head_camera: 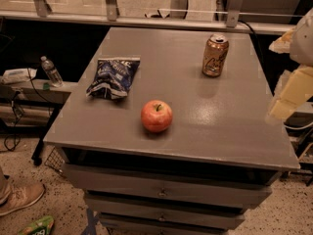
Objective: Pick orange can
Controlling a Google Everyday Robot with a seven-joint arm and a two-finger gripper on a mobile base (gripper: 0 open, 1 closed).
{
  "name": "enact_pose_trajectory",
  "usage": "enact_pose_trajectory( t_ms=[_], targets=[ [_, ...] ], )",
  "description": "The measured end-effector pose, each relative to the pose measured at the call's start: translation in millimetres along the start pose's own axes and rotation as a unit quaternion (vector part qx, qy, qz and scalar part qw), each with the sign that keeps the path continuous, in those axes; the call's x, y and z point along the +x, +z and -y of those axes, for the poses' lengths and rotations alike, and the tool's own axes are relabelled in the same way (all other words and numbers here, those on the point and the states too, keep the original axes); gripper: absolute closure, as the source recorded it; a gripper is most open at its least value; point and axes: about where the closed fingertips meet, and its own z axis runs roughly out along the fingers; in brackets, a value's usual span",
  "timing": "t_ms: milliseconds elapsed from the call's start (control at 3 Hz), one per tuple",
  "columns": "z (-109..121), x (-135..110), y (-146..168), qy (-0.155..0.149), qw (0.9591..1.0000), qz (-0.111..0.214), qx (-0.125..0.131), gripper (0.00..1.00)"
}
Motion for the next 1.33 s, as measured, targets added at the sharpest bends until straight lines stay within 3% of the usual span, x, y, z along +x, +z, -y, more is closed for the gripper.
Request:
enact_pose_trajectory(
  t_ms=[333,1000,1333],
  targets=[
    [37.5,2.5,29.6,0.046,0.9971,0.058,0.015,0.00],
    [48.3,-1.6,36.8,0.053,0.9962,0.066,0.022,0.00],
    [82.4,-5.6,51.1,0.080,0.9921,0.089,0.038,0.00]
  ],
)
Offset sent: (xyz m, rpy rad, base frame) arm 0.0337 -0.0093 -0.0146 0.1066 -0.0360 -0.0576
